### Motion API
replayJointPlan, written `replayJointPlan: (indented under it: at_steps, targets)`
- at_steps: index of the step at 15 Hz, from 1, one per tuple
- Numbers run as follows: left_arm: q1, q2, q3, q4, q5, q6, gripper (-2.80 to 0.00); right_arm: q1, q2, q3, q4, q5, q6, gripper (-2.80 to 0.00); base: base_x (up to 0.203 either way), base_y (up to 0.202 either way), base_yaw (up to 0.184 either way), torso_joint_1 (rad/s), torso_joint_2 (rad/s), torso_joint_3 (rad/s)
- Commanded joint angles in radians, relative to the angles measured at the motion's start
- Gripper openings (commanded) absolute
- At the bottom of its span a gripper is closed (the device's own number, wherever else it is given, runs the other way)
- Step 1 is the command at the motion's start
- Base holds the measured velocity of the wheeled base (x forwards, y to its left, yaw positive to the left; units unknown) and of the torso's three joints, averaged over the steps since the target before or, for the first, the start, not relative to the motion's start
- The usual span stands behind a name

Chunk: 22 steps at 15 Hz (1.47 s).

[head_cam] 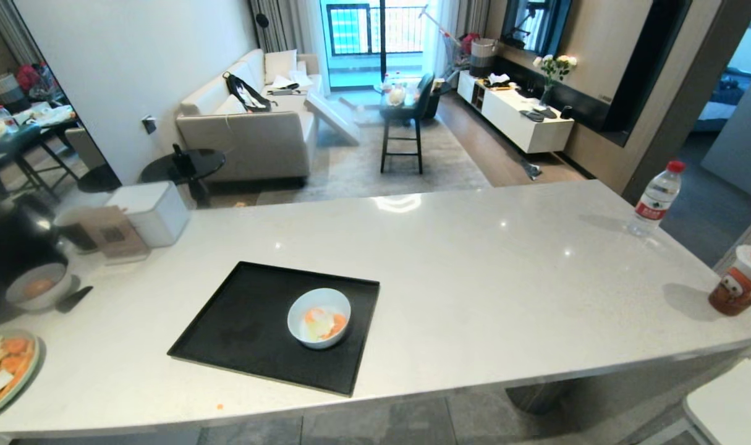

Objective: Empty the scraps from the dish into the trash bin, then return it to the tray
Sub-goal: Pick up the bowl with leftover food

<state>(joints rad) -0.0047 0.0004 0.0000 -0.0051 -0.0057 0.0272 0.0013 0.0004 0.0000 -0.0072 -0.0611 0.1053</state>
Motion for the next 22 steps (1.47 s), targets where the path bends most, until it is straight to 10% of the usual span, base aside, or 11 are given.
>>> replayJointPlan:
  at_steps: [1, 22]
  targets:
    - [0.000, 0.000, 0.000, -0.001, 0.000, 0.000, -2.80, 0.000, 0.000, 0.000, 0.000, 0.000, 0.001, -2.80, 0.195, 0.000, 0.001, 0.001, 0.01, 0.002]
    - [0.000, 0.000, 0.000, -0.001, -0.013, 0.003, -2.80, 0.000, 0.000, 0.000, 0.000, 0.000, 0.001, -2.80, 0.042, 0.000, 0.001, 0.003, 0.00, 0.000]
